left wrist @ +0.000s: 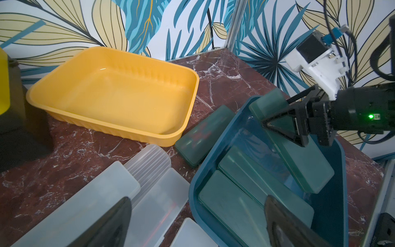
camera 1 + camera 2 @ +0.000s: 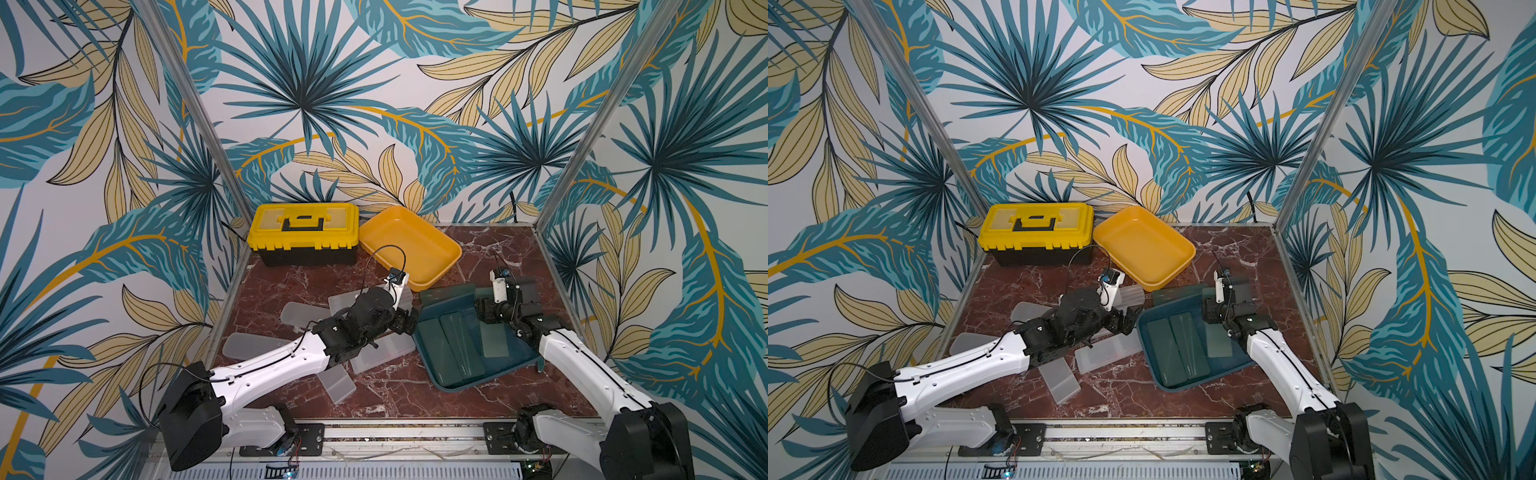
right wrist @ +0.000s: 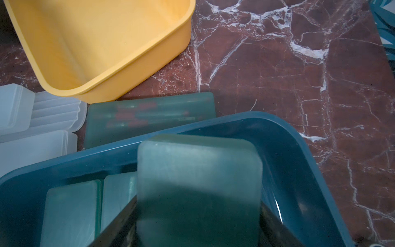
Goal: Place the pencil cases by color into the storage box
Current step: Pick up the pencil case from the center of the board, then place the pencil case at the storage box.
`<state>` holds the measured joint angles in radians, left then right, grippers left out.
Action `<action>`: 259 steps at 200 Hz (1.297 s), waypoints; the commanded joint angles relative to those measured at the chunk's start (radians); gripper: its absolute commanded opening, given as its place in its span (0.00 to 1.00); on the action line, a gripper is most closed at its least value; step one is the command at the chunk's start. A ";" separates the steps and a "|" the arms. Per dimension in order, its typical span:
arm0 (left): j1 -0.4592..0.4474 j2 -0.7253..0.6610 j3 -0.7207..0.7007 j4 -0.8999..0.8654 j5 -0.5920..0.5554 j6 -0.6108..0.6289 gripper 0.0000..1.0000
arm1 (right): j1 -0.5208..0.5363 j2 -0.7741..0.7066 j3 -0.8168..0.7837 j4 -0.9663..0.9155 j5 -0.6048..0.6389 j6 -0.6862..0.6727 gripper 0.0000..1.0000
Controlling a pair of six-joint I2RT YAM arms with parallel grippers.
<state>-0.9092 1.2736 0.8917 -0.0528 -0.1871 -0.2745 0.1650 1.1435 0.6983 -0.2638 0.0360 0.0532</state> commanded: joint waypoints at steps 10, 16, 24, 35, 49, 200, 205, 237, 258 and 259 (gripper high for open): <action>-0.002 -0.005 -0.016 -0.010 0.076 0.061 0.97 | 0.036 0.037 -0.018 0.022 0.030 -0.030 0.71; -0.002 -0.003 -0.015 -0.011 0.082 0.066 0.97 | 0.039 0.042 -0.016 0.021 0.027 -0.034 0.71; -0.003 -0.003 -0.014 -0.011 0.088 0.071 0.97 | 0.041 0.045 -0.014 0.015 0.035 -0.038 0.71; -0.003 -0.009 -0.020 -0.011 0.103 0.075 0.97 | 0.040 0.045 -0.015 0.012 0.043 -0.044 0.72; -0.003 -0.022 -0.033 -0.009 0.107 0.067 0.98 | 0.040 0.042 -0.029 0.033 0.051 -0.050 0.72; -0.005 0.028 -0.030 -0.010 0.168 0.017 0.97 | 0.045 0.165 -0.041 0.098 0.046 -0.068 0.73; -0.004 0.031 -0.030 -0.010 0.169 0.016 0.97 | 0.045 0.167 -0.040 0.097 0.040 -0.068 0.73; -0.005 0.036 -0.029 -0.009 0.173 0.015 0.97 | 0.047 0.190 -0.036 0.094 0.025 -0.065 0.73; -0.004 0.032 -0.031 -0.010 0.169 0.015 0.97 | 0.048 0.214 -0.021 0.077 0.028 -0.060 0.74; -0.005 0.032 -0.031 -0.010 0.169 0.015 0.97 | 0.048 0.215 -0.021 0.076 0.028 -0.060 0.74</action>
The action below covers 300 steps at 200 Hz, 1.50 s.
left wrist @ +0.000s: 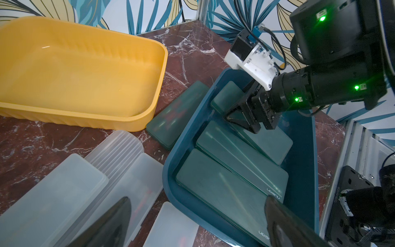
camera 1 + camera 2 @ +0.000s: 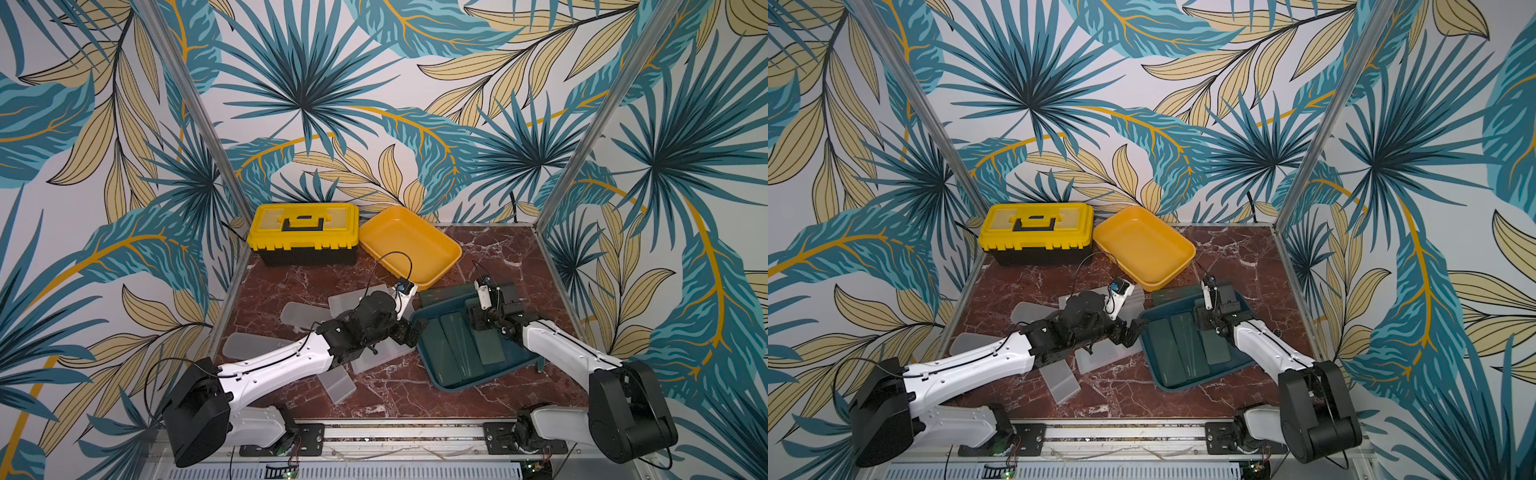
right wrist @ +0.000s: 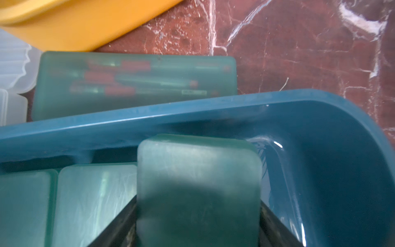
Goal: Place the pencil cases by color into the storage box
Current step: Place the pencil case at the storage box.
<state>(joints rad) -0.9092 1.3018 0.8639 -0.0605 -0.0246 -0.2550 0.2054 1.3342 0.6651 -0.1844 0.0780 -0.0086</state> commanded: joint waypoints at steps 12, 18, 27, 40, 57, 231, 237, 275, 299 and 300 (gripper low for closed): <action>-0.004 0.002 -0.003 -0.002 0.006 -0.004 0.97 | 0.009 0.031 0.017 -0.010 -0.015 0.004 0.74; -0.004 0.004 -0.003 -0.002 0.006 -0.004 0.97 | 0.009 0.031 0.017 -0.009 -0.015 0.005 0.75; -0.004 0.005 -0.003 -0.002 0.007 -0.004 0.97 | 0.009 0.033 0.019 -0.015 -0.012 0.008 0.76; -0.004 0.005 -0.001 -0.002 0.008 -0.004 0.97 | 0.009 0.034 0.021 -0.019 -0.017 0.008 0.76; -0.004 0.002 -0.002 -0.002 0.006 -0.004 0.98 | 0.009 0.045 0.029 -0.023 -0.016 0.009 0.78; -0.003 0.029 0.013 -0.041 -0.088 -0.039 0.97 | 0.003 -0.075 0.272 -0.318 0.133 0.512 0.89; -0.003 0.039 0.016 -0.042 -0.082 -0.041 0.98 | 0.002 -0.076 0.269 -0.325 0.137 0.543 0.89; -0.003 0.085 0.038 -0.042 -0.041 -0.046 0.97 | -0.043 -0.073 0.226 -0.288 0.090 0.691 0.89; -0.002 0.104 0.055 -0.042 -0.040 -0.040 0.97 | -0.104 -0.037 0.197 -0.241 0.055 0.731 0.89; -0.002 0.105 0.056 -0.041 -0.040 -0.040 0.97 | -0.107 -0.035 0.195 -0.237 0.051 0.731 0.89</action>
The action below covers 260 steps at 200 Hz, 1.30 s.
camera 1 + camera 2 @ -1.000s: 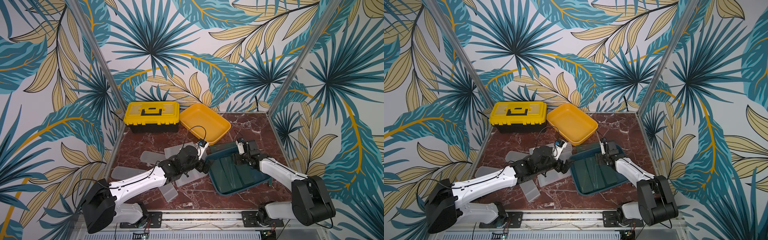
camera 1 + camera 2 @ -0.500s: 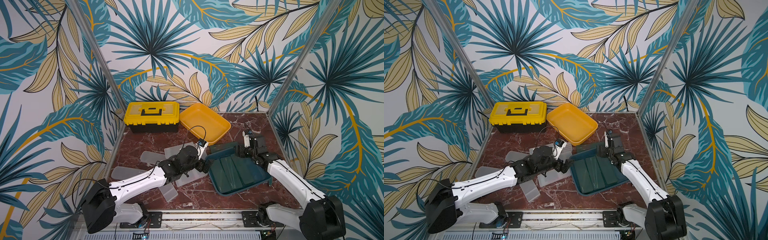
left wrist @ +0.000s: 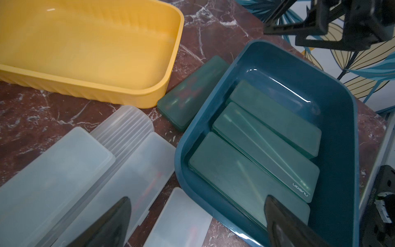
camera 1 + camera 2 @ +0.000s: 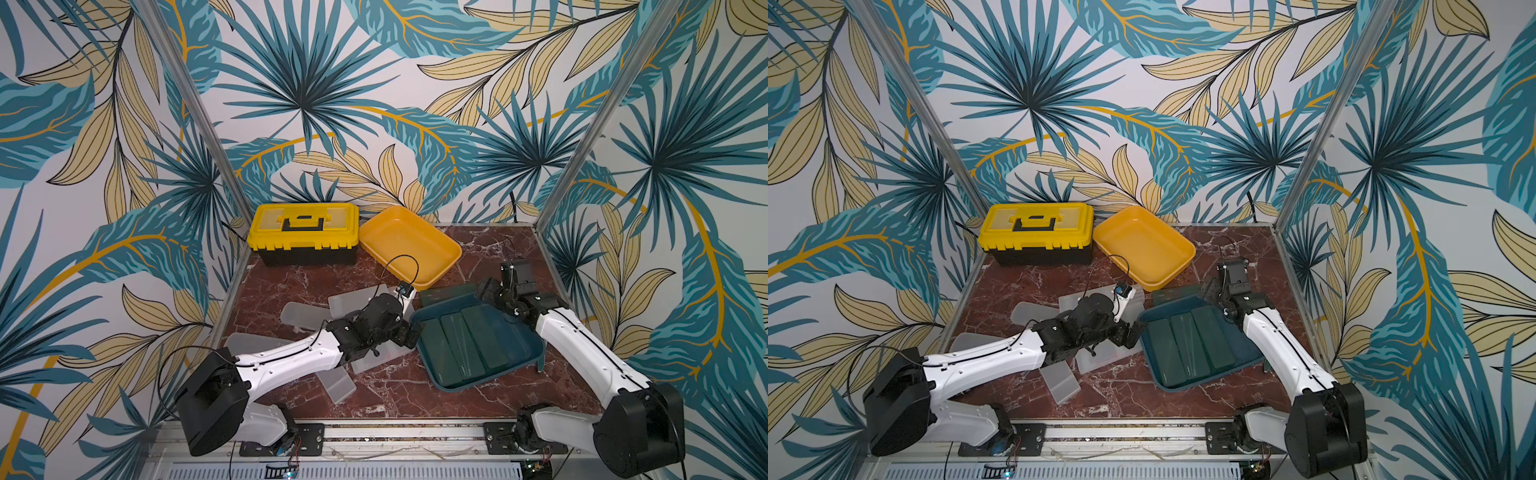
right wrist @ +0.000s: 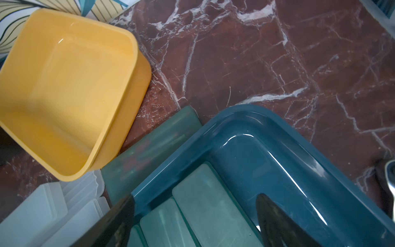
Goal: Place the pencil cases by color into the storage box
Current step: Place the pencil case at the storage box, then adjust the storage box at the center of the board.
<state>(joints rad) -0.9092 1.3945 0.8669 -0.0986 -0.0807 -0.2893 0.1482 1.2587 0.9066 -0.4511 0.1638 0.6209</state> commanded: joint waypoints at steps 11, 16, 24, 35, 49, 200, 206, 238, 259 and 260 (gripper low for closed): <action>-0.001 0.016 0.054 -0.004 0.016 -0.001 0.97 | -0.086 0.066 -0.065 0.079 -0.088 0.106 0.89; 0.000 0.018 0.056 -0.004 0.016 -0.001 0.97 | -0.103 0.082 -0.067 0.094 -0.109 0.111 0.89; 0.002 0.021 0.058 -0.004 0.016 -0.001 0.97 | -0.125 0.112 -0.065 0.116 -0.141 0.113 0.89; 0.008 0.029 0.062 -0.004 0.016 -0.001 0.97 | -0.140 0.148 -0.048 0.134 -0.154 0.099 0.89; 0.016 0.038 0.066 -0.005 0.016 -0.005 0.97 | -0.141 0.198 -0.002 0.140 -0.127 0.058 0.89; 0.077 0.179 0.162 -0.043 0.069 0.011 0.97 | -0.154 0.346 0.273 0.203 -0.311 -0.175 0.86; 0.080 0.191 0.173 -0.043 0.079 0.015 0.97 | -0.154 0.308 0.251 0.194 -0.305 -0.176 0.86; 0.088 0.250 0.223 -0.043 0.165 0.055 0.97 | -0.154 0.152 0.150 0.119 -0.286 -0.144 0.87; 0.087 0.315 0.268 -0.041 0.204 0.062 0.97 | -0.154 0.090 0.083 0.097 -0.297 -0.106 0.87; 0.088 0.319 0.271 -0.040 0.205 0.062 0.97 | -0.154 0.087 0.079 0.096 -0.296 -0.104 0.87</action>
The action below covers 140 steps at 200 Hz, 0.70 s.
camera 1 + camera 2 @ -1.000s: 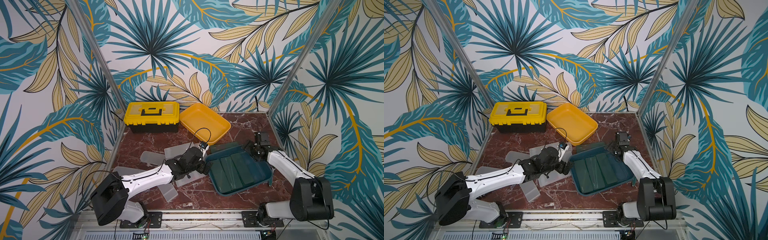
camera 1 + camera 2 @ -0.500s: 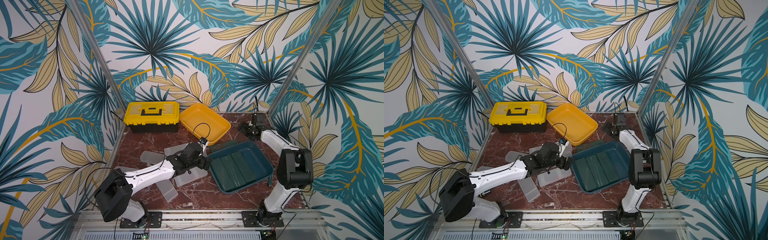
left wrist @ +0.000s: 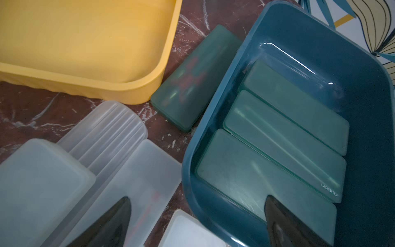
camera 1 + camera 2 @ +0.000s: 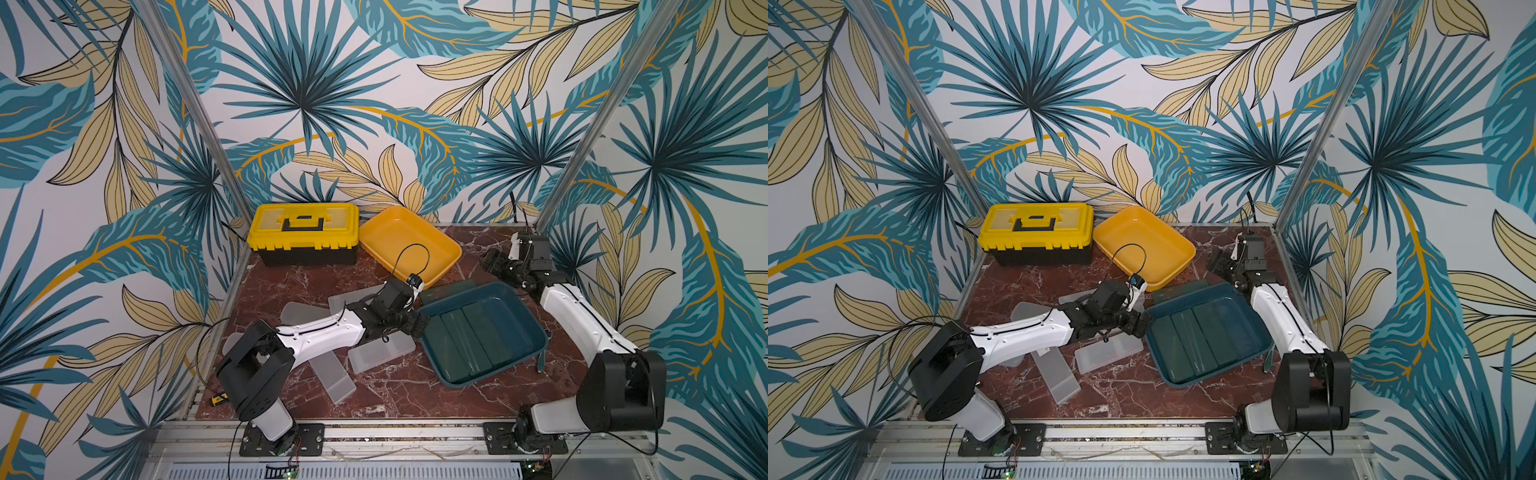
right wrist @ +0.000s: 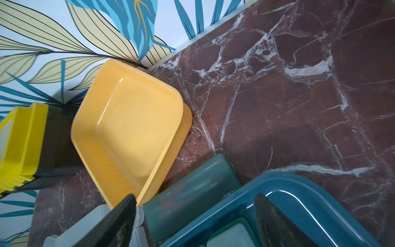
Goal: Place the pencil cases by color into the storage box
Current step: Adjust the storage box at the center of the board.
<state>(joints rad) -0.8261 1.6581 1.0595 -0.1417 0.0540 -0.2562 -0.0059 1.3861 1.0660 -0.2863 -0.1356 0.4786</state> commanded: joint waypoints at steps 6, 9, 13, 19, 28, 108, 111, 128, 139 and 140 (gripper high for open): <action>0.005 0.076 0.092 0.004 0.073 0.028 0.97 | 0.000 -0.051 -0.096 -0.072 0.000 0.051 0.87; 0.005 0.087 0.097 0.004 0.071 0.026 0.97 | 0.000 -0.056 -0.102 -0.074 -0.003 0.056 0.87; 0.005 0.099 0.104 0.005 0.070 0.025 0.97 | 0.000 -0.061 -0.110 -0.078 -0.004 0.063 0.87; 0.005 0.118 0.112 0.007 0.070 0.025 0.97 | 0.000 -0.069 -0.121 -0.079 -0.004 0.076 0.87; 0.004 0.141 0.122 0.013 0.071 0.026 0.97 | 0.000 -0.076 -0.141 -0.062 -0.004 0.095 0.87; 0.002 0.185 0.125 0.056 0.149 0.008 0.96 | -0.003 0.111 -0.153 0.119 -0.036 0.165 0.87; 0.000 0.183 0.123 0.057 0.152 0.008 0.96 | -0.003 0.122 -0.149 0.120 -0.035 0.164 0.87; -0.009 0.175 0.120 0.058 0.166 0.011 0.96 | -0.005 0.172 -0.121 0.125 -0.042 0.155 0.87; -0.016 0.174 0.117 0.059 0.171 0.015 0.96 | -0.005 0.191 -0.114 0.132 -0.037 0.151 0.87; -0.016 0.173 0.117 0.060 0.172 0.016 0.96 | -0.005 0.193 -0.115 0.133 -0.037 0.152 0.87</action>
<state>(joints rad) -0.8284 1.8675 1.1492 -0.1116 0.1886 -0.2428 -0.0059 1.5433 0.9268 -0.1970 -0.1665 0.6254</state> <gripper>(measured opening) 0.962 0.869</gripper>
